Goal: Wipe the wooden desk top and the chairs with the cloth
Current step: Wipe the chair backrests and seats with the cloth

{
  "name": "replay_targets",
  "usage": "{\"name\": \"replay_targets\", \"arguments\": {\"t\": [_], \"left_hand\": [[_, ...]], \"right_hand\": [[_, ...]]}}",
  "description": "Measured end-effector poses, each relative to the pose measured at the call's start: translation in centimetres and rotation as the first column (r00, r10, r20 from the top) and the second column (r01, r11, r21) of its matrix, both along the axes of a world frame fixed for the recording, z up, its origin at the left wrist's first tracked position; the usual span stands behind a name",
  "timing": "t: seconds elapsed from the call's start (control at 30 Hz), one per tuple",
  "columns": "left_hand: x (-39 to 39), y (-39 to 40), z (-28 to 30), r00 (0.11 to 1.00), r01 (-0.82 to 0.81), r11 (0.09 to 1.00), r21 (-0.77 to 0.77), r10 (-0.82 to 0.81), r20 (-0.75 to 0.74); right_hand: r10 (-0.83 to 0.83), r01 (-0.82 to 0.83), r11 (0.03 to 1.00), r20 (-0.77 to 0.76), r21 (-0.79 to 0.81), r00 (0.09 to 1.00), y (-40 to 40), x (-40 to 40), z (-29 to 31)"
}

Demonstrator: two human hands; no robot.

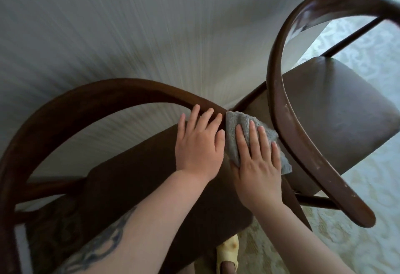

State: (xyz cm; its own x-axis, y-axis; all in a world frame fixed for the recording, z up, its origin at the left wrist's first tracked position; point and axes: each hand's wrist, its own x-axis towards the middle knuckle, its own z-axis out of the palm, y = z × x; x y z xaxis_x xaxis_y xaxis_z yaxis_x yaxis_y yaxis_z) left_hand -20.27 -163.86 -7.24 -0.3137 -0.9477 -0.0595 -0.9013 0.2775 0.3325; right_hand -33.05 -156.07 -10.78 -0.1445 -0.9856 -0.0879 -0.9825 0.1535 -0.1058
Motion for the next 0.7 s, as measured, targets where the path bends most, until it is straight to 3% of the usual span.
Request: {"name": "replay_targets", "arguments": {"t": [0.17, 0.3, 0.47, 0.6, 0.7], "left_hand": [[6.4, -6.9, 0.4, 0.995, -0.023, 0.993, -0.115, 0.034, 0.095], [9.9, -10.1, 0.6, 0.981, 0.016, 0.989, -0.147, 0.013, 0.196], [8.2, -11.3, 0.8, 0.973, -0.097, 0.990, -0.105, 0.117, 0.201], [9.3, -11.7, 0.6, 0.981, -0.031, 0.997, -0.077, 0.045, 0.188], [9.3, -11.4, 0.2, 0.985, -0.008, 0.996, -0.087, 0.023, 0.168]], "right_hand": [[-0.091, 0.091, 0.996, 0.018, 0.006, 0.996, -0.7, 1.4, 0.5], [-0.200, 0.198, 0.980, 0.133, 0.025, 0.971, -7.3, 4.5, 1.6], [-0.076, 0.072, 0.997, 0.135, 0.030, 0.988, -13.7, 11.2, 2.7], [0.066, -0.064, 0.998, 0.117, -0.020, 0.991, -12.2, 8.9, 2.3], [-0.193, 0.198, 0.979, 0.091, -0.048, 0.977, -10.4, 7.3, 2.1]]}}
